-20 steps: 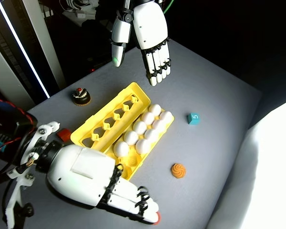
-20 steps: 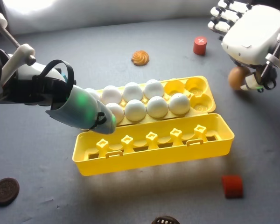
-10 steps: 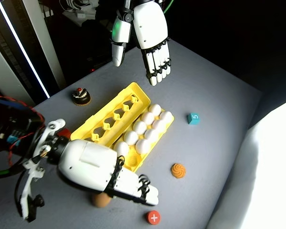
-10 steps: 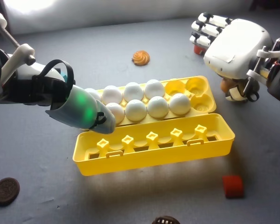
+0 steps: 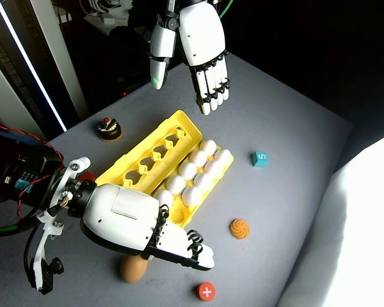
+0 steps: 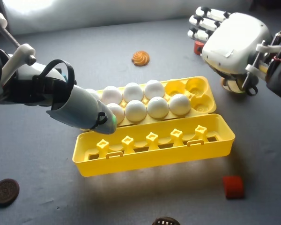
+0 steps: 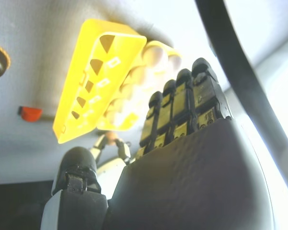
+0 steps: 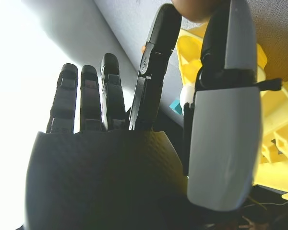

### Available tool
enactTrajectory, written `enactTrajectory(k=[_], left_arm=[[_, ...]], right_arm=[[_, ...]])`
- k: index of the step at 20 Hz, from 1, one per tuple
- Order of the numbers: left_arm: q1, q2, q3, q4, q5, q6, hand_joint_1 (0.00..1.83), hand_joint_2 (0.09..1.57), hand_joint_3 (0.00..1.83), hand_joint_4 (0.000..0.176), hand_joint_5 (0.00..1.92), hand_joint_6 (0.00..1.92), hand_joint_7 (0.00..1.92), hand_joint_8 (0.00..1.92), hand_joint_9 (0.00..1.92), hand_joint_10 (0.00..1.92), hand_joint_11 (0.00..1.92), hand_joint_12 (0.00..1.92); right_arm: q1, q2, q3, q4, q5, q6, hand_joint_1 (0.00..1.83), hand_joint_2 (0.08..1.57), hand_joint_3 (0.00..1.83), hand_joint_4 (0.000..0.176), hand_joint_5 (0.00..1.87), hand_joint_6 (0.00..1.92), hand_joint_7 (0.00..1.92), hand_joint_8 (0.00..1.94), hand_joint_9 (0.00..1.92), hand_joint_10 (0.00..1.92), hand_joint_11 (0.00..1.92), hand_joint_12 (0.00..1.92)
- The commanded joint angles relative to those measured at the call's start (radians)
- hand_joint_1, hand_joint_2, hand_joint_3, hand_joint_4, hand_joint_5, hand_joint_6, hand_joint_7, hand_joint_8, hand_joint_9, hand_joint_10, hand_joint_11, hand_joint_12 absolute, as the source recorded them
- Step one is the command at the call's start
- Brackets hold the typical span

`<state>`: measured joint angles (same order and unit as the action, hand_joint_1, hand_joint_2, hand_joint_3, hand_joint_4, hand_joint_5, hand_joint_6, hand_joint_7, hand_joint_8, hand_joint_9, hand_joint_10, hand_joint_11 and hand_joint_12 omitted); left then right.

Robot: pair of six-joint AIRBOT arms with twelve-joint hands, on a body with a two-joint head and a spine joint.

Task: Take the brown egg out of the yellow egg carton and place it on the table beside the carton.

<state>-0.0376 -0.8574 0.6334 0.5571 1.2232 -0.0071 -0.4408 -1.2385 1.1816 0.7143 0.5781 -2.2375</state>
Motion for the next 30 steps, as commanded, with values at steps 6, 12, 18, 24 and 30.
enactTrajectory(k=[6, 12, 18, 24, 30], left_arm=[[-0.008, 0.004, -0.001, 0.05, -0.023, -0.006, 0.0, 1.2, 0.0, 0.0, 0.03, 0.01, 0.04, 0.0, 0.01, 0.0, 0.0, 0.0], [-0.008, 0.004, -0.001, 0.05, -0.023, -0.006, 0.0, 1.21, 0.0, 0.0, 0.03, 0.0, 0.04, 0.0, 0.01, 0.0, 0.0, 0.0], [-0.008, 0.004, -0.001, 0.051, -0.023, -0.006, 0.0, 1.19, 0.0, 0.0, 0.04, 0.0, 0.05, 0.0, 0.02, 0.0, 0.0, 0.0], [-0.011, 0.002, 0.0, 0.059, -0.023, -0.003, 0.0, 1.2, 0.0, 0.0, 0.02, 0.0, 0.03, 0.0, 0.0, 0.0, 0.0, 0.0], [-0.014, 0.002, 0.003, 0.065, -0.023, 0.003, 0.0, 1.21, 0.0, 0.0, 0.03, 0.01, 0.04, 0.0, 0.01, 0.0, 0.0, 0.0]], right_arm=[[0.074, 0.027, -0.013, -0.042, 0.079, -0.005, 0.81, 0.91, 0.0, 0.056, 1.04, 0.0, 0.12, 0.0, 0.0, 0.0, 0.0, 0.0], [0.065, 0.217, -0.183, -0.041, 0.081, -0.004, 0.77, 0.9, 0.0, 0.049, 0.99, 0.0, 0.15, 0.0, 0.0, 0.0, 0.0, 0.0], [0.03, 0.412, -0.359, -0.019, 0.077, -0.008, 0.79, 0.9, 0.0, 0.06, 1.0, 0.02, 0.16, 0.01, 0.0, 0.0, 0.0, 0.0], [0.038, 0.584, -0.531, 0.114, 0.09, -0.046, 0.64, 0.97, 0.0, 0.0, 0.8, 1.53, 0.54, 1.68, 0.42, 1.65, 0.15, 1.74], [0.052, 0.714, -0.675, 0.282, 0.127, -0.198, 0.8, 1.32, 0.02, 0.0, 1.38, 1.92, 1.44, 1.94, 1.45, 1.92, 1.66, 1.92]])
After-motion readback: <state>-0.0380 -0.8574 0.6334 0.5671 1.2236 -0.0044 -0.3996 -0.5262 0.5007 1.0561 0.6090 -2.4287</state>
